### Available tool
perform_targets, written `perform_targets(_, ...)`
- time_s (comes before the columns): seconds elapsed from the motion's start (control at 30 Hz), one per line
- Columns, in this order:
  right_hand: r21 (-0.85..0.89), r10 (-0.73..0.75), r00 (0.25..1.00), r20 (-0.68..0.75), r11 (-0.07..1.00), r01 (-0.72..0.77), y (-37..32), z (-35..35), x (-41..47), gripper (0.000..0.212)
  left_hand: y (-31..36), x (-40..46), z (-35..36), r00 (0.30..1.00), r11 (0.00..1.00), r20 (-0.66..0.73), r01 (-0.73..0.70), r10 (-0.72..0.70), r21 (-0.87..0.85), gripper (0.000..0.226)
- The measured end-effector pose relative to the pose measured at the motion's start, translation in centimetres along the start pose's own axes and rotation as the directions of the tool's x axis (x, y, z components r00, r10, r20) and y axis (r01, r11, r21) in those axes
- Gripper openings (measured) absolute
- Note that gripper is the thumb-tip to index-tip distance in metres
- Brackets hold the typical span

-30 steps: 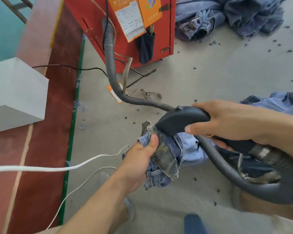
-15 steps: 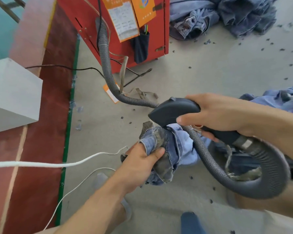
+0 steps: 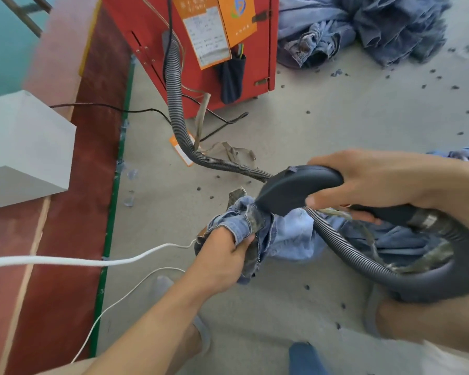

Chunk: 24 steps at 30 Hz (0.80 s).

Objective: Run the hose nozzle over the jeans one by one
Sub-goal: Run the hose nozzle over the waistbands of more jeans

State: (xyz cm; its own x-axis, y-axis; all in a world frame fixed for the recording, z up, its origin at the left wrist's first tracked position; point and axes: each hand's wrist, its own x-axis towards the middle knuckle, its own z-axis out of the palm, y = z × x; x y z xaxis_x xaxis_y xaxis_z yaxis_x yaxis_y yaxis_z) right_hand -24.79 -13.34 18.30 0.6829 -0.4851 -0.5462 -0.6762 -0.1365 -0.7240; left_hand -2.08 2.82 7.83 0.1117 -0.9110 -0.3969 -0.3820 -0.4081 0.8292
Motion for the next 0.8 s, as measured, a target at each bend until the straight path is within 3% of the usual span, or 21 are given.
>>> perform_targets(0.1,0.003,0.016,0.999,0.051,1.000,-0.016,0.4,-0.8,-0.8,0.013,0.3,0.2,-0.8,0.992,0.990,-0.019,-0.123,0.125,0.073,0.037)
perform_targets(0.17,0.017,0.010,0.999,0.050,1.000,-0.010,0.3,0.3,-0.3,0.013,0.1,0.3,-0.7,0.991,0.987,-0.022,-0.132,0.135,0.088,0.033)
perform_targets(0.37,-0.002,-0.056,0.992,-0.109,0.998,0.056,0.6,1.1,1.1,0.013,0.0,0.3,-0.1,0.990,0.982,-0.021,-0.136,0.139,0.130,0.025)
perform_targets(0.6,0.028,-0.018,1.000,0.008,0.999,0.018,0.6,0.9,-0.1,0.013,0.4,0.3,0.0,0.993,0.983,0.005,-0.121,0.122,0.141,0.027)
perform_targets(0.73,-0.052,-0.086,0.973,-0.214,0.996,0.076,0.6,1.9,1.4,0.011,0.1,0.1,0.5,0.991,0.979,0.007,-0.131,0.131,0.158,0.027)
perform_targets(0.8,0.001,-0.049,0.974,-0.219,0.999,0.050,1.2,0.5,0.7,0.011,-0.1,0.5,0.0,0.992,0.989,-0.014,-0.121,0.123,0.082,0.027)
